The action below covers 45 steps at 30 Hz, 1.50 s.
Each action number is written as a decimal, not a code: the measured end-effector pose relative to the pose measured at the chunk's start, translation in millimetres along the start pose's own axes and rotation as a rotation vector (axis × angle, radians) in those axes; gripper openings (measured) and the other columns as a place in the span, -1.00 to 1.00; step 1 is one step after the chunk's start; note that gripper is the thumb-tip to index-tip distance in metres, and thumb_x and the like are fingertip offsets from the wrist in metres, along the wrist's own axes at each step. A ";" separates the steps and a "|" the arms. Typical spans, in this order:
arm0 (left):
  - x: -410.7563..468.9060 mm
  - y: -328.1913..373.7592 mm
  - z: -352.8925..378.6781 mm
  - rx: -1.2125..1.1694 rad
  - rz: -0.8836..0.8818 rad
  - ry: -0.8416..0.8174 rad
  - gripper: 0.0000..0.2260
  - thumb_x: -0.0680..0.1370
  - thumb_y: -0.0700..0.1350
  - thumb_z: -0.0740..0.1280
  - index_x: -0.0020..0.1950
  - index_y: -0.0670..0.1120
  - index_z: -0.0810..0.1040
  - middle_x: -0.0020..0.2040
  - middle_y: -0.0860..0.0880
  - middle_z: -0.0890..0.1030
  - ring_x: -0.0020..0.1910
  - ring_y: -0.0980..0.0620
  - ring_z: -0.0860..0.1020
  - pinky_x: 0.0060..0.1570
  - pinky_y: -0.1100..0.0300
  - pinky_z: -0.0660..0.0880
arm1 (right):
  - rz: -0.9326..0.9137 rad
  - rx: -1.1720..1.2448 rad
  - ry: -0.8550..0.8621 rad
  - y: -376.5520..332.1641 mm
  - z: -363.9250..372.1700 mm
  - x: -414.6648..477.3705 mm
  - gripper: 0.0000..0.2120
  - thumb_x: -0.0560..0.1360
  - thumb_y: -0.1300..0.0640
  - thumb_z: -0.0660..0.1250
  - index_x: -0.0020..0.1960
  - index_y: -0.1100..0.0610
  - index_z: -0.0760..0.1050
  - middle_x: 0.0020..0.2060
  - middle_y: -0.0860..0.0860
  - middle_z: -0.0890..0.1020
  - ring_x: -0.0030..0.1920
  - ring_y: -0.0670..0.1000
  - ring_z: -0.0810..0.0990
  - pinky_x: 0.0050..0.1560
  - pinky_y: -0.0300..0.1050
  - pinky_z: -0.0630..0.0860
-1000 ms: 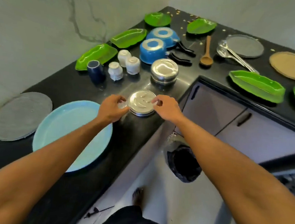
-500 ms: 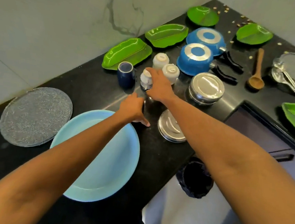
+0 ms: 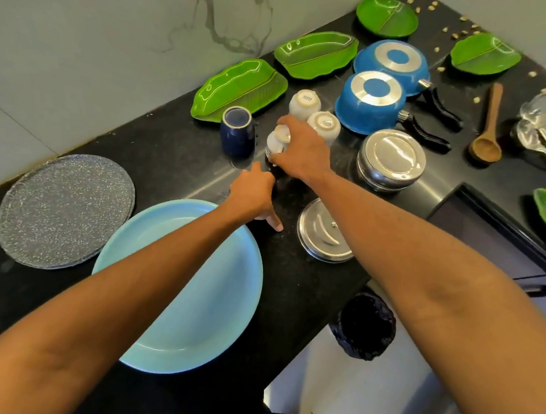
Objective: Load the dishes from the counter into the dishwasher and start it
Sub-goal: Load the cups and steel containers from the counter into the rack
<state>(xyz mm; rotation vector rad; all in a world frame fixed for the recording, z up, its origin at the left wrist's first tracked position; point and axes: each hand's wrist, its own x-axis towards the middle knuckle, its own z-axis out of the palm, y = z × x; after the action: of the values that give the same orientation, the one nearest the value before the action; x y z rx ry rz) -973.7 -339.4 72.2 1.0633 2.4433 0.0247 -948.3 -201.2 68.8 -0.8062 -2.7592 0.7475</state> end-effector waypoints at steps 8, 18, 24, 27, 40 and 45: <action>-11.7 3.3 -5.9 0.025 0.011 0.022 -0.30 0.07 0.29 0.63 0.05 -0.05 0.58 0.08 -0.09 0.39 -0.05 -0.10 0.42 -0.11 0.07 0.44 | -0.045 -0.007 0.087 24.6 -54.6 -56.9 -0.31 0.28 -0.19 0.51 0.37 -0.13 0.42 0.23 -0.02 0.60 0.21 0.11 0.57 0.13 0.00 0.48; -45.6 24.7 -8.8 -0.003 -0.022 0.092 -0.35 0.09 0.21 0.63 0.08 -0.05 0.65 0.04 -0.08 0.66 0.01 -0.13 0.64 0.01 0.03 0.59 | 0.160 -0.007 0.174 107.5 -121.9 -198.0 -0.29 0.29 -0.18 0.52 0.39 -0.15 0.39 0.28 -0.04 0.57 0.25 0.09 0.53 0.14 -0.02 0.45; -105.5 94.4 16.9 -0.222 0.088 0.358 -0.82 0.44 -0.06 0.41 0.01 -0.04 0.67 0.00 -0.11 0.69 0.05 -0.17 0.62 0.01 0.06 0.48 | 0.306 0.010 0.256 170.2 -141.7 -323.7 -0.30 0.25 -0.19 0.52 0.35 -0.18 0.42 0.21 -0.04 0.61 0.19 0.12 0.57 0.09 0.01 0.51; -137.1 147.2 55.2 -0.232 0.240 0.368 -0.87 0.49 -0.07 0.38 -0.03 -0.03 0.69 -0.07 -0.09 0.70 0.00 -0.14 0.63 -0.01 0.10 0.47 | 0.357 0.032 0.287 199.7 -149.5 -392.6 -0.31 0.25 -0.17 0.53 0.35 -0.16 0.44 0.19 -0.02 0.62 0.16 0.12 0.59 0.08 0.01 0.54; -261.5 418.4 263.0 0.003 0.900 -0.022 -0.78 0.45 -0.02 0.26 -0.21 -0.14 0.60 -0.21 -0.17 0.63 -0.20 -0.27 0.57 -0.20 0.03 0.47 | 0.833 0.054 0.455 336.4 -196.6 -699.1 -0.34 0.29 -0.15 0.52 0.35 -0.17 0.42 0.20 -0.02 0.62 0.16 0.12 0.60 0.06 -0.04 0.49; -289.1 506.5 315.3 0.033 1.122 -0.201 -0.78 0.40 -0.05 0.19 -0.21 -0.03 0.63 -0.14 -0.13 0.64 -0.14 -0.23 0.57 -0.11 0.07 0.49 | 1.041 0.132 0.548 382.7 -194.6 -778.7 -0.28 0.29 -0.17 0.55 0.39 -0.17 0.37 0.24 -0.06 0.61 0.19 0.09 0.59 0.13 0.03 0.55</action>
<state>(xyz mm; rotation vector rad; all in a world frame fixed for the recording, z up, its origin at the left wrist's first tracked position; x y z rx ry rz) -321.0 -239.0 12.7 2.1637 1.4039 0.2215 -62.5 -264.5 23.0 -2.0589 -1.6670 0.6637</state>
